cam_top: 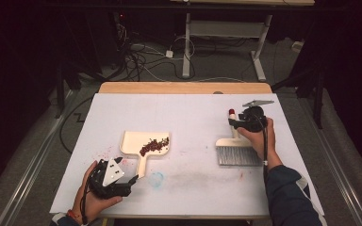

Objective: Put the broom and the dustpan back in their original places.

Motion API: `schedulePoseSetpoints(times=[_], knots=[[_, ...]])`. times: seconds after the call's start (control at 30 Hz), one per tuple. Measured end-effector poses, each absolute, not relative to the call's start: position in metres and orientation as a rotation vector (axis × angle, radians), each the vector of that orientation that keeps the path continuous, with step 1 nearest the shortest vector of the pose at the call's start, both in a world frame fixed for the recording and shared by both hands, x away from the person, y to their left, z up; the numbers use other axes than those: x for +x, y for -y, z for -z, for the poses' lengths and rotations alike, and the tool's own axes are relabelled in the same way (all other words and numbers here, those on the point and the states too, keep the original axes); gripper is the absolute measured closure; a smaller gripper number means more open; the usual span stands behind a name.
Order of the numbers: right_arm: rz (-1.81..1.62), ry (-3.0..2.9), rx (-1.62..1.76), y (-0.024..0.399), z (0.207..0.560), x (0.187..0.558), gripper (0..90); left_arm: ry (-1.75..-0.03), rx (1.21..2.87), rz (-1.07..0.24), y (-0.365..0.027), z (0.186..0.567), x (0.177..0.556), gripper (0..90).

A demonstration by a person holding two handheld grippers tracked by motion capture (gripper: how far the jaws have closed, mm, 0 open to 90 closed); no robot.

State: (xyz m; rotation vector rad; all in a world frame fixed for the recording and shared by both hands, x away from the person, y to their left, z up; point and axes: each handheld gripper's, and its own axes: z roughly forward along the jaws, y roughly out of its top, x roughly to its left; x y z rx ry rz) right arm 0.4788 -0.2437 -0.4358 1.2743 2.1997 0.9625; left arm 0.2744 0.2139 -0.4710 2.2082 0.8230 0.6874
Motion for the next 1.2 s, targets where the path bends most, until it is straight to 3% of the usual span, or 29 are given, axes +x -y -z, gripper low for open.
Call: schedulePoseSetpoints(times=[0.3, 0.7, 1.2], knots=[[-0.997, -2.186, 1.231, 0.234, 0.439, 0.463, 44.5, -0.852, 2.201, -0.695, -0.216, 0.471, 0.276, 19.7], [-1.1, -2.097, 1.152, 0.234, 0.417, 0.443, 33.0, -0.818, 2.204, -0.686, -0.213, 0.472, 0.274, 19.3], [-1.151, -2.083, 1.061, 0.233, 0.398, 0.421, 29.7, -0.808, 2.217, -0.665, -0.21, 0.473, 0.273, 17.0]])
